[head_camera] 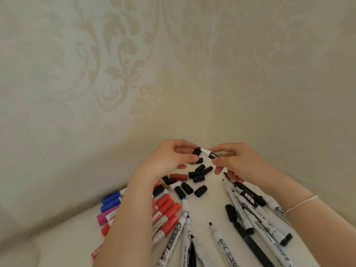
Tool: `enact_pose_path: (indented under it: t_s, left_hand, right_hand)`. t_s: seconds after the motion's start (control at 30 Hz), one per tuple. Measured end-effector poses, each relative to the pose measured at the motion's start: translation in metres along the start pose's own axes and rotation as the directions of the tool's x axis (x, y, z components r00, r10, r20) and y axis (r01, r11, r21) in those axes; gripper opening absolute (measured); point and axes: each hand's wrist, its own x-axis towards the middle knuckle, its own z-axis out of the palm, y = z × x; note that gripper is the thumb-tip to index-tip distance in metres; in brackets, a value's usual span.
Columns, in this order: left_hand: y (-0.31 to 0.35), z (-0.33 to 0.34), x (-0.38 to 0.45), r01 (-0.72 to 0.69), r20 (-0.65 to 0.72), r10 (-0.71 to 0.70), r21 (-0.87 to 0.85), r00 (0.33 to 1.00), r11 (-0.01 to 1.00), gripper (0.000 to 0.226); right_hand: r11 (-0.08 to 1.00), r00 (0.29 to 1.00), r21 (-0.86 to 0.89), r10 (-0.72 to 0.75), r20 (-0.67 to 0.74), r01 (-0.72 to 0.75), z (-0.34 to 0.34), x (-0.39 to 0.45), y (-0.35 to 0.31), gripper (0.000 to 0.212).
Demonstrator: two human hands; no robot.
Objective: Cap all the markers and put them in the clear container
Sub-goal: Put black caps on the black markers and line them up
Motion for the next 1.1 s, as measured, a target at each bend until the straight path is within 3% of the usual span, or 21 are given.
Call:
enact_pose_path:
  t_s: [0.17,0.37,0.6,0.73,0.83,0.9,0.97,1.1]
  left_hand:
    - [0.000,0.000,0.002,-0.042,-0.036,0.045,0.090,0.998,0.995,0.017]
    - [-0.001,-0.002,-0.001,-0.048,0.164,0.023,0.152,0.986,0.987,0.015]
    - [-0.002,0.004,-0.001,0.114,0.276,-0.057,-0.194,0.959,0.974,0.015]
    - [0.000,0.007,-0.002,0.113,0.261,-0.055,-0.211,0.964,0.971,0.015]
    - [-0.006,0.002,0.002,0.074,0.089,-0.068,-0.071,0.994,0.995,0.015]
    - [-0.014,-0.003,0.007,0.064,-0.062,-0.058,0.100,0.996,0.993,0.012]
    - [-0.020,-0.003,0.007,0.062,-0.041,-0.053,0.254,0.998,0.965,0.007]
    - [-0.023,0.019,0.009,0.067,0.114,-0.132,0.449,0.985,0.891,0.017]
  right_hand:
    - [0.998,0.999,-0.065,0.013,0.035,-0.011,0.000,0.000,0.000,0.023]
    - [0.990,0.995,-0.138,-0.022,0.093,0.035,0.001,-0.001,0.001,0.018]
    - [0.991,0.995,-0.087,-0.099,0.022,0.101,0.004,-0.003,-0.001,0.017]
    - [0.991,0.995,-0.085,-0.100,-0.002,0.099,0.005,-0.002,-0.002,0.017]
    - [0.991,0.999,-0.130,-0.042,-0.008,0.041,0.003,0.001,0.001,0.016]
    - [0.991,0.996,-0.131,0.006,-0.087,-0.017,0.000,0.004,0.006,0.015]
    - [0.992,0.985,-0.112,0.044,-0.164,-0.063,-0.004,0.008,0.012,0.014]
    - [0.988,0.974,-0.107,0.089,-0.206,-0.113,-0.005,0.015,0.020,0.013]
